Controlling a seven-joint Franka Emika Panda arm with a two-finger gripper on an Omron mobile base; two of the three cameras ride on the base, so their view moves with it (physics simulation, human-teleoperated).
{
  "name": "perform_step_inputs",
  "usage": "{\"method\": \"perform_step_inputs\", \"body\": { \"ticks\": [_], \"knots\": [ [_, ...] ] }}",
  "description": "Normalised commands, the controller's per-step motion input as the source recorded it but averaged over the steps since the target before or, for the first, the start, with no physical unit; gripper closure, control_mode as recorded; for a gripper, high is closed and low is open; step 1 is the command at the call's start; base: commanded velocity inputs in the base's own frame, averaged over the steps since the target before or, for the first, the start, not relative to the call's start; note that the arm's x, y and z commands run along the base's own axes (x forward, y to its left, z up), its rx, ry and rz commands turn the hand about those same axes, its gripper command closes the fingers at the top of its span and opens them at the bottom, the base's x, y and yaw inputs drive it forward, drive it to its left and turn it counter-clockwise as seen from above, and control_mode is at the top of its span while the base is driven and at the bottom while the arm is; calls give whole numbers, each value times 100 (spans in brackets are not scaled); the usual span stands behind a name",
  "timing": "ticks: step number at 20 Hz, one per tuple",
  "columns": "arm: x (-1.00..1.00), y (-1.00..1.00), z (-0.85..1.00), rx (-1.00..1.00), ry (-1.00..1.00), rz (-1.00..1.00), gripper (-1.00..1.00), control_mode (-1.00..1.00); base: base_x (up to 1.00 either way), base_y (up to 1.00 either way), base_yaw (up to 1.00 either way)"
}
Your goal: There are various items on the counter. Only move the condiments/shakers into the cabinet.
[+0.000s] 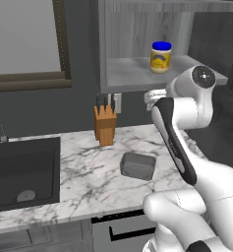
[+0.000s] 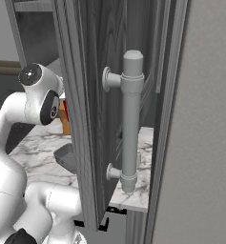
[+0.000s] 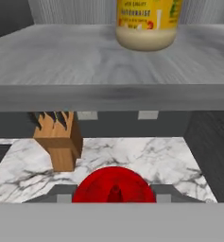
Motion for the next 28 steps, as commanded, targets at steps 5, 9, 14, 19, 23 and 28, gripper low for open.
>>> {"method": "perform_step_inputs", "body": {
  "ticks": [5,9,14,19,23,28],
  "knots": [
    [-42,30,99,0,-7,9,100,-100,0,0,0],
    [-7,32,89,5,-15,14,100,-100,0,0,0],
    [0,14,62,9,-22,9,100,-100,0,0,0],
    [-1,3,4,2,-22,0,100,-100,0,0,0],
    [0,0,0,-1,-15,0,100,-100,0,0,0],
    [5,14,0,-3,-6,-16,100,-100,0,0,0]
  ]
}}
